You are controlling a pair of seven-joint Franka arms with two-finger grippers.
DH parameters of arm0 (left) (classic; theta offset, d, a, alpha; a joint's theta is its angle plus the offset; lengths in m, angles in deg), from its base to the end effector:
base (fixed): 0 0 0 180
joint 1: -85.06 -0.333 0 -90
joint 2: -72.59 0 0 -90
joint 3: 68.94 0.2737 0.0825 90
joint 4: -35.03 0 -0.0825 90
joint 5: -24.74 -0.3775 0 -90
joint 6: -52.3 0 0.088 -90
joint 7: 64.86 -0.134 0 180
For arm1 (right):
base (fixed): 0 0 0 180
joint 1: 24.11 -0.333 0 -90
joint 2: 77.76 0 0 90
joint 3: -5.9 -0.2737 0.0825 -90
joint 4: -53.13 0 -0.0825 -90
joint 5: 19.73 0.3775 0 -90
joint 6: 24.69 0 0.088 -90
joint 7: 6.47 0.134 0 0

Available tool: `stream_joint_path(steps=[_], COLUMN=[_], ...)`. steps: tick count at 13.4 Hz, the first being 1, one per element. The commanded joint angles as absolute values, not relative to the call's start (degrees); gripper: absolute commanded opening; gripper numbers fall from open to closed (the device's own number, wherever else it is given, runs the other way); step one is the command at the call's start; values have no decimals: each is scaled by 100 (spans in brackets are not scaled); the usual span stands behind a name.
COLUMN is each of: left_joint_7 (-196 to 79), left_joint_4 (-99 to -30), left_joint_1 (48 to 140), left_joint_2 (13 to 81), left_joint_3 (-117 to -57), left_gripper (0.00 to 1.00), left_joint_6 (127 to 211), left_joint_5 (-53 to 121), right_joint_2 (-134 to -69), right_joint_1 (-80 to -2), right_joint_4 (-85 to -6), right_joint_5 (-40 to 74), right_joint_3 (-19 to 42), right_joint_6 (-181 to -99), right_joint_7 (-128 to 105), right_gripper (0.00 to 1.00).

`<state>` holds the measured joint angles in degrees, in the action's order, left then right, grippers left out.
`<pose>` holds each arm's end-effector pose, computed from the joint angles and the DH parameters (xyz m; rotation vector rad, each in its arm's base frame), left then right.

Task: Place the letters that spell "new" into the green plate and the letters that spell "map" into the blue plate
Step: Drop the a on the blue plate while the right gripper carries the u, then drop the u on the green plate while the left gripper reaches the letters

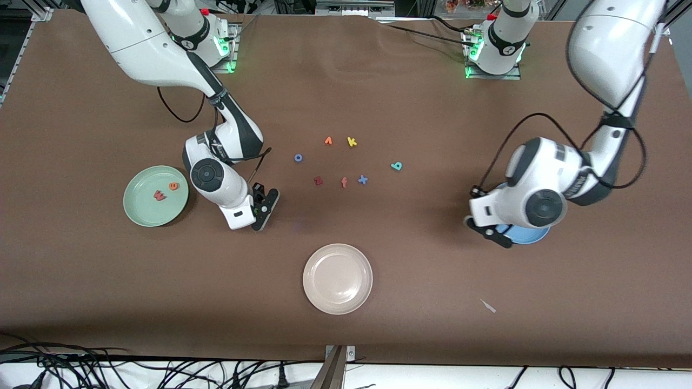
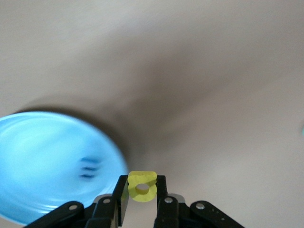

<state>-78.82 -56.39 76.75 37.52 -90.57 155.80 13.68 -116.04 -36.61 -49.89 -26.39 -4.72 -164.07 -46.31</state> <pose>0.6021 -0.1069 0.2142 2.9399 -0.7996 -0.5444 0.5717 0.2412 0.1232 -2.6006 -1.6855 0.0203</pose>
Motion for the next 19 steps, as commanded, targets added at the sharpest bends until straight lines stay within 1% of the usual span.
stream_joint_path(steps=[1, 3, 4, 6, 8, 9, 10, 11, 14, 17, 19], left_joint_7=[-8584, -8823, -8989, -9262, -9307, -9325, -9325, -9333, -9299, -8931, -8283], left_joint_4=[-5726, -5778, -5779, -5779, -5787, -5840, -5849, -5840, -5840, -5814, -5805], left_joint_1=[7206, 6865, 6680, 6503, 6354, 6353, 6353, 6344, 6405, 6414, 6423], left_joint_2=[3744, 3656, 3525, 3392, 3278, 3251, 3260, 3277, 3461, 3620, 3620], left_joint_3=[-9162, -9153, -9153, -9153, -9161, -9161, -9161, -9161, -9223, -9574, -9898], left_gripper=[10, 10, 12, 13, 17, 22, 54, 99, 100, 100, 100], left_joint_6=[15504, 15495, 15504, 15583, 15670, 15732, 15759, 15759, 15671, 15513, 15390], left_joint_5=[1332, 1332, 1332, 1323, 1332, 1332, 1332, 1323, 1323, 1323, 1306], right_joint_2=[-11696, -11661, -11652, -11652, -11599, -11495, -11415, -11371, -11257, -11195, -11195], right_joint_1=[-3694, -3677, -3651, -3563, -3457, -3405, -3361, -3343, -3343, -3343, -3334], right_joint_4=[-4952, -4935, -4830, -4488, -4189, -4153, -4161, -4161, -4161, -4161, -4170], right_joint_5=[-2694, -2685, -2624, -2536, -2535, -2535, -2544, -2544, -2544, -2562, -2544], right_joint_3=[-500, -492, -492, -483, -474, -448, -317, -107, 359, 799, 1115], right_joint_6=[-16286, -16242, -16085, -15436, -14804, -14505, -14301, -14117, -13738, -13474, -13464], right_joint_7=[-4672, -4637, -4611, -4541, -4278, -4181, -4067, -4048, -3900, -3872, -3829], right_gripper=[11, 9, 8, 3, 2, 0, 0, 0, 0, 0, 0])
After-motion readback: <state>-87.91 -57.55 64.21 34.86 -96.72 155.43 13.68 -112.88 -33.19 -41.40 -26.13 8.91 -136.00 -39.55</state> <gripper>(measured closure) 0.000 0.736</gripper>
